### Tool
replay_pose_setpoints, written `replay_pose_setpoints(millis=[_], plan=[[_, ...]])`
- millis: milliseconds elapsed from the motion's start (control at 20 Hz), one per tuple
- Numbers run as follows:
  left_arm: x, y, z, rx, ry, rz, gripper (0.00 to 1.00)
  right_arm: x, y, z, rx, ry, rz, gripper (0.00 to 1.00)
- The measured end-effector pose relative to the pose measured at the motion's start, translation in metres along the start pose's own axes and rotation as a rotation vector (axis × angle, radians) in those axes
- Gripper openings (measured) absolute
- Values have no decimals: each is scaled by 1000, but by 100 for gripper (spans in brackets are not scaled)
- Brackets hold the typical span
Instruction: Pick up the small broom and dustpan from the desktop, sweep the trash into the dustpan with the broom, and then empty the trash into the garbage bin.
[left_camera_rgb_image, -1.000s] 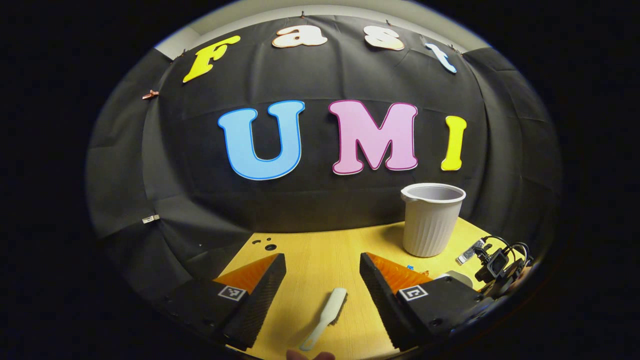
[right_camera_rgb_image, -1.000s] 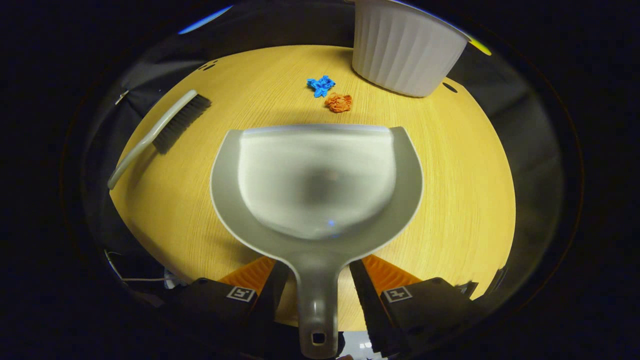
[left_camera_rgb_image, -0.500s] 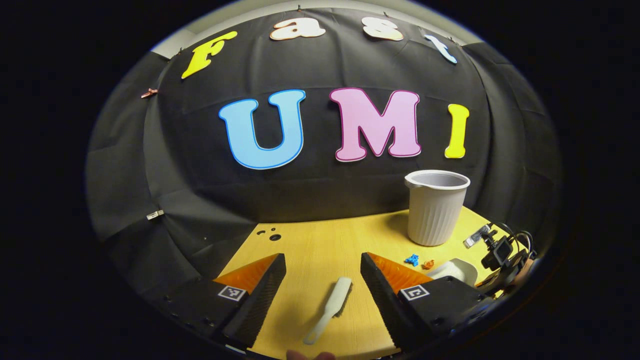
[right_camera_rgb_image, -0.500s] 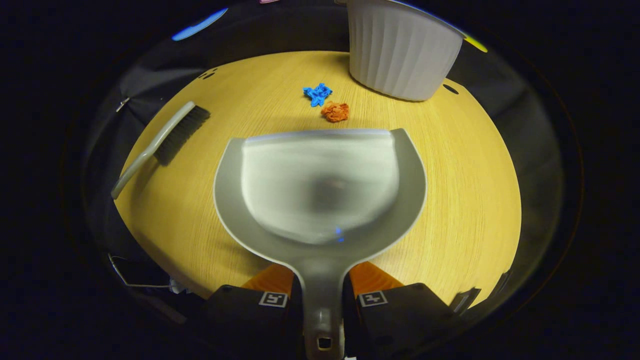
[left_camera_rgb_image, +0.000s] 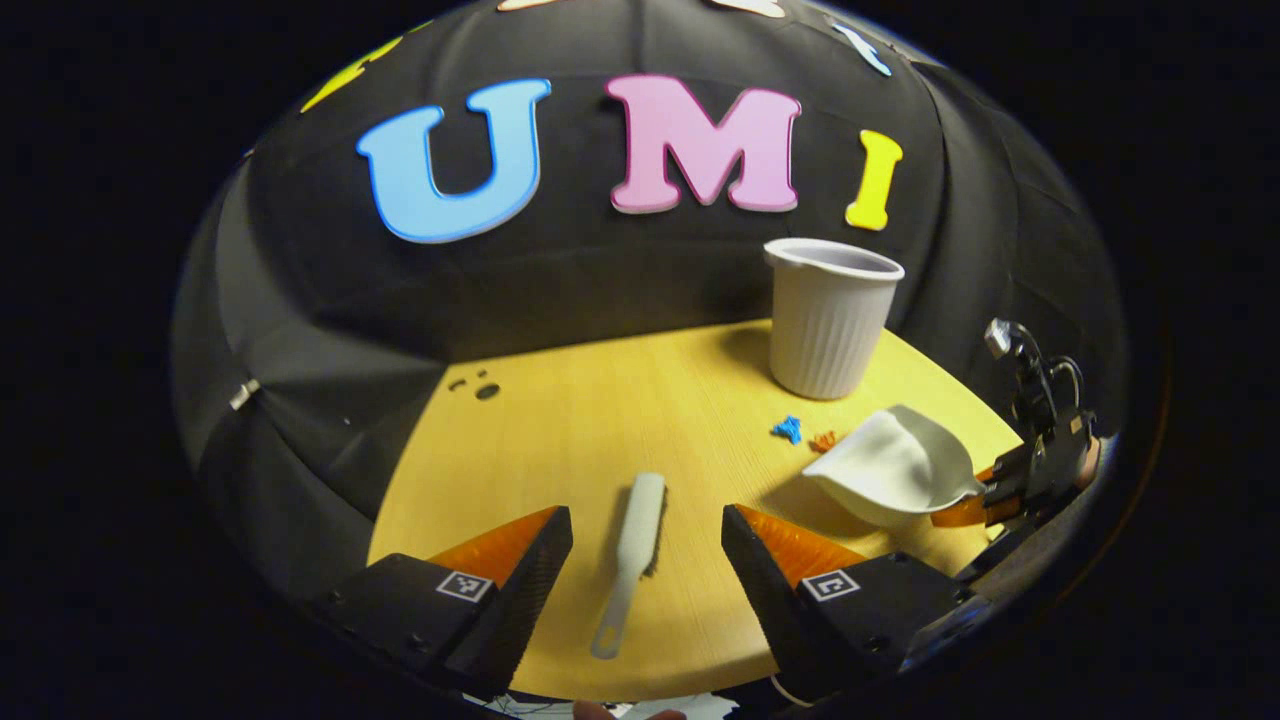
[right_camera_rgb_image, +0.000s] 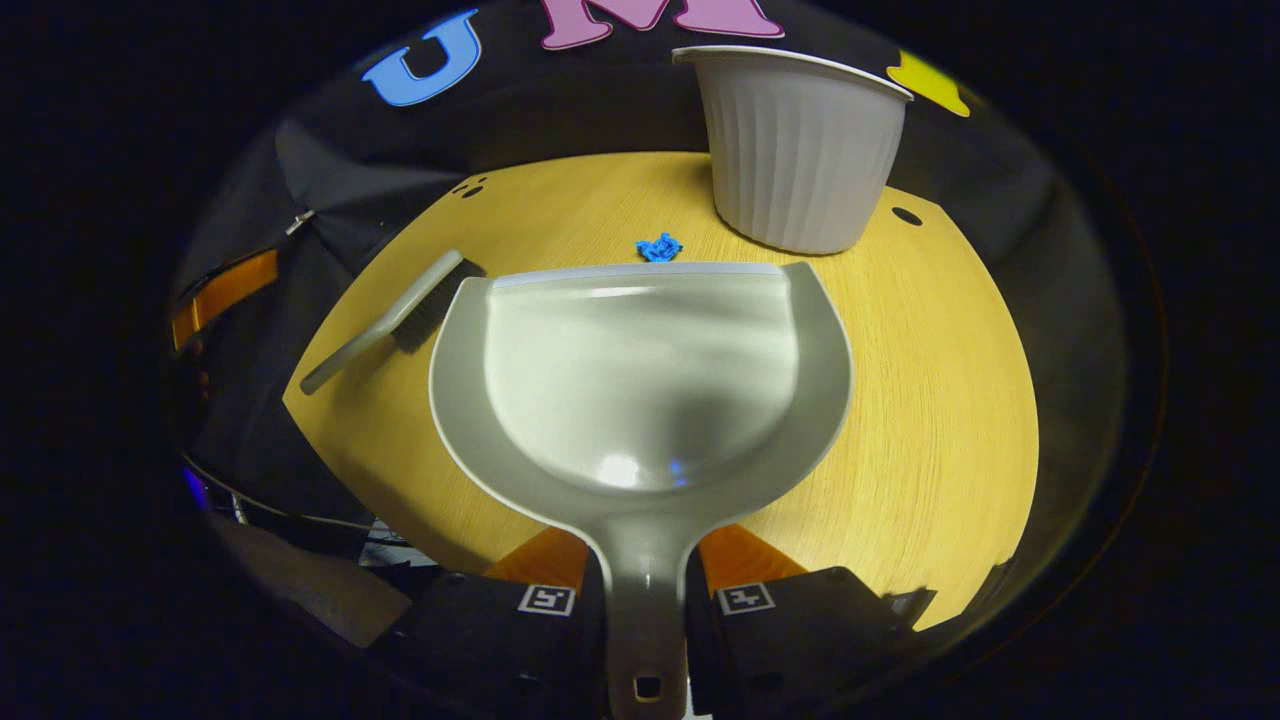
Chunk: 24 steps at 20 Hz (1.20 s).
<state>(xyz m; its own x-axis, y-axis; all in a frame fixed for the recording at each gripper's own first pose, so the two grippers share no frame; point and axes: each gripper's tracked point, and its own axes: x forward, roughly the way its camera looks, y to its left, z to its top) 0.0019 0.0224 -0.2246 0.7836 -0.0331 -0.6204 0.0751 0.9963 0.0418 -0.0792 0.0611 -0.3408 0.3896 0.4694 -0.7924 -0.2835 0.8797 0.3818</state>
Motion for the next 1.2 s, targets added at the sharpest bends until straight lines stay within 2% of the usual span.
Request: replay_pose_setpoints(millis=[150,200,300,350,450,500,550,700,750,900,1050,1100,1200], plan=[[30,9,-32,1,145,-26,96,-17,-12,-5,-62,4,-27,31],[40,14,-43,10,189,-22,96,-20,-14,-6,-76,6,-34,36],[56,20,-69,39,276,-20,96,-27,-20,-11,-82,11,-44,36],[62,25,-79,52,310,-19,94,-31,-22,-12,-79,10,-49,41],[75,25,-96,59,368,-30,91,-36,-26,-16,-64,11,-56,41],[82,25,-104,53,400,-37,91,-36,-28,-17,-57,11,-59,37],[90,26,-112,46,425,-38,90,-36,-31,-19,-56,12,-64,41],[111,31,-124,43,478,-23,83,-38,-38,-25,-58,20,-77,36],[117,31,-127,47,493,-23,82,-38,-39,-27,-54,24,-76,41],[132,30,-134,49,536,-29,79,-38,-40,-32,-46,41,-72,41],[139,29,-139,52,568,-32,69,-39,-43,-33,-49,49,-71,41],[142,28,-140,52,576,-34,66,-39,-44,-31,-52,50,-73,37],[146,25,-137,60,576,-45,57,-40,-47,-30,-58,50,-80,36]])
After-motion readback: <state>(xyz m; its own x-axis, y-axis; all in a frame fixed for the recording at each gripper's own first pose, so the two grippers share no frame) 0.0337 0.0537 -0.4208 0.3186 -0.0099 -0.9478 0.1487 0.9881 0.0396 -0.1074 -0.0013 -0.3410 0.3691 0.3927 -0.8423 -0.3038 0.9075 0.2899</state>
